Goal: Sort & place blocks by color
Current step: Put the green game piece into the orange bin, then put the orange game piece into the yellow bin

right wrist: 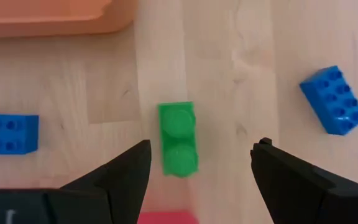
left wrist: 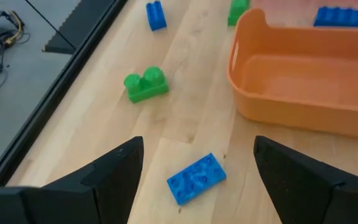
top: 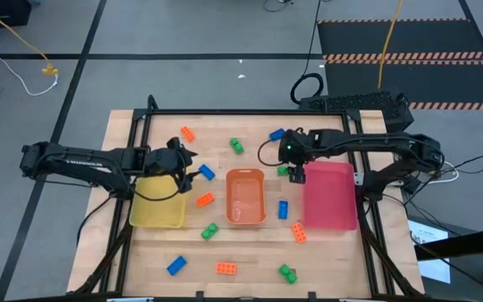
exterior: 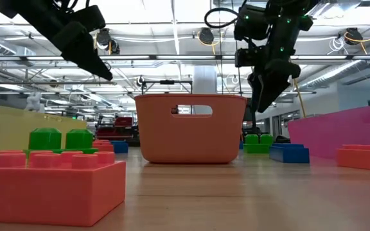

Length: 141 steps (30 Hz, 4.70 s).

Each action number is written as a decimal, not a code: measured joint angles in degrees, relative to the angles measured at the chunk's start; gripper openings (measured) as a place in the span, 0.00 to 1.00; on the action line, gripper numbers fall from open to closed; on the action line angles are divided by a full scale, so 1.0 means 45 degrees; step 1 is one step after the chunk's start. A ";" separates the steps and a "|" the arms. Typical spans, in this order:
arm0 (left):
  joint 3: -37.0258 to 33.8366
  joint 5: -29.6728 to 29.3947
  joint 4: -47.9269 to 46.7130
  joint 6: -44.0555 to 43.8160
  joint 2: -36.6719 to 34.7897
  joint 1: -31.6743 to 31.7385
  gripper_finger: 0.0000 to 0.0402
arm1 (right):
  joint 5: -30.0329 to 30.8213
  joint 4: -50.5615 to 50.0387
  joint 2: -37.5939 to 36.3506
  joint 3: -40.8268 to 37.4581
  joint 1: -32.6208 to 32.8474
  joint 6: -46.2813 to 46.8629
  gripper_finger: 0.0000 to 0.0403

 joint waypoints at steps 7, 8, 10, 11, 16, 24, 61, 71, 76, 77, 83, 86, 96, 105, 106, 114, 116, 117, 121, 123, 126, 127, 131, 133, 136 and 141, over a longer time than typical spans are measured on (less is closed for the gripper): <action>-0.0005 0.0000 0.0384 0.0045 -0.0003 0.0000 0.76 | -0.0003 0.0934 0.0696 -0.0721 0.0114 0.0011 0.65; -0.0005 0.0000 0.0380 0.0030 -0.0008 0.0000 0.76 | -0.0001 0.0929 0.0773 -0.0811 0.0119 0.0011 0.65; -0.0005 0.0000 0.0357 0.0002 -0.0003 0.0000 0.76 | -0.0006 0.0971 0.0880 -0.0962 0.0104 0.0011 0.65; -0.0005 0.0000 0.0356 0.0002 -0.0003 0.0000 0.76 | -0.0006 0.1094 0.0889 -0.1070 0.0099 0.0011 0.65; -0.0005 0.0000 0.0356 -0.0101 -0.0003 0.0000 0.76 | -0.0006 0.2318 0.0875 -0.1868 0.0064 -0.0070 0.65; -0.0005 0.0000 0.0356 -0.0277 -0.0003 0.0000 0.76 | -0.0045 0.3751 0.0872 -0.2546 -0.0174 -0.0332 0.65; -0.0010 0.0000 0.0219 -0.0620 -0.0008 -0.0005 0.76 | -0.0897 0.4401 -0.2337 -0.3066 0.0348 -0.1384 0.23; -0.0015 -0.0005 0.0254 -0.0836 -0.0008 -0.0005 0.76 | 0.1558 0.3792 -0.3297 -0.0896 0.2570 -0.1684 0.23; -0.0015 -0.0006 0.0264 -0.1135 -0.0008 -0.0005 0.76 | 0.1966 0.3190 -0.1728 0.1168 0.2942 -0.1999 0.23; -0.0015 -0.0005 0.0264 -0.1284 -0.0008 -0.0010 0.76 | 0.1548 0.3230 -0.1404 0.1470 0.2941 -0.1893 0.23; -0.0015 -0.0010 0.0239 -0.2100 -0.0008 -0.0010 0.76 | 0.0049 0.3245 0.0464 0.2092 0.2998 -0.1095 0.23; -0.0015 0.0002 0.0201 -0.2226 -0.0008 -0.0050 0.76 | 0.0009 0.3306 0.1168 0.2107 0.3127 -0.0978 0.23; -0.0015 0.0102 -0.0343 -0.3023 -0.0008 -0.0121 0.76 | -0.0127 0.3752 0.2211 0.2111 0.3203 -0.0602 0.23; -0.0015 0.0131 -0.0756 -0.3617 -0.0008 -0.0121 0.76 | -0.0600 0.3916 0.2183 0.2073 0.3203 -0.0081 0.32; -0.0015 0.0292 -0.0756 -0.3660 -0.0008 -0.0121 0.76 | -0.0586 0.3916 0.2181 0.2073 0.3203 -0.0074 0.33; -0.0015 0.0965 -0.0756 -0.4218 -0.0008 -0.0499 0.76 | -0.0580 0.3931 0.2181 0.2073 0.3203 0.0351 0.44; -0.0015 0.0966 -0.0747 -0.4297 -0.0008 -0.0693 0.76 | -0.0332 0.3935 0.2181 0.2073 0.3203 0.0355 0.49; -0.0015 0.0967 -0.0742 -0.4357 -0.0008 -0.0795 0.76 | -0.0071 0.3910 0.2139 0.2071 0.3203 0.0346 0.52; -0.0015 0.0967 -0.0746 -0.4613 -0.0006 -0.1305 0.76 | 0.0987 0.3546 0.1595 0.2053 0.3199 -0.0083 0.59; -0.0015 0.0950 -0.0737 -0.4613 0.0096 -0.1599 0.76 | 0.1136 0.3345 0.1244 0.2053 0.3198 -0.0183 0.61; -0.0015 0.0381 -0.0872 -0.4632 0.0640 -0.1905 0.76 | 0.1135 0.2991 0.0642 0.2053 0.3168 0.0092 0.63; -0.0015 0.0294 -0.0841 -0.4664 0.0909 -0.1944 0.76 | 0.1195 0.2745 0.0447 0.2053 0.3153 0.0266 0.63; -0.0019 0.0369 -0.0827 -0.4857 0.2315 -0.2004 0.76 | 0.1402 0.1032 -0.0246 0.2053 0.3042 0.1246 0.63; -0.0019 0.0661 -0.0542 -0.4938 0.2927 -0.2066 0.76 | 0.1123 -0.0106 -0.0403 0.2056 0.3015 0.1837 0.63; -0.0019 0.0884 -0.0485 -0.4919 0.3510 -0.2281 0.76 | 0.0652 -0.1647 -0.0451 0.1871 0.3264 0.1985 0.63; -0.0019 0.0816 -0.0392 -0.4817 0.3514 -0.2330 0.76 | 0.0723 -0.2060 -0.0441 0.1054 0.3798 0.2083 0.63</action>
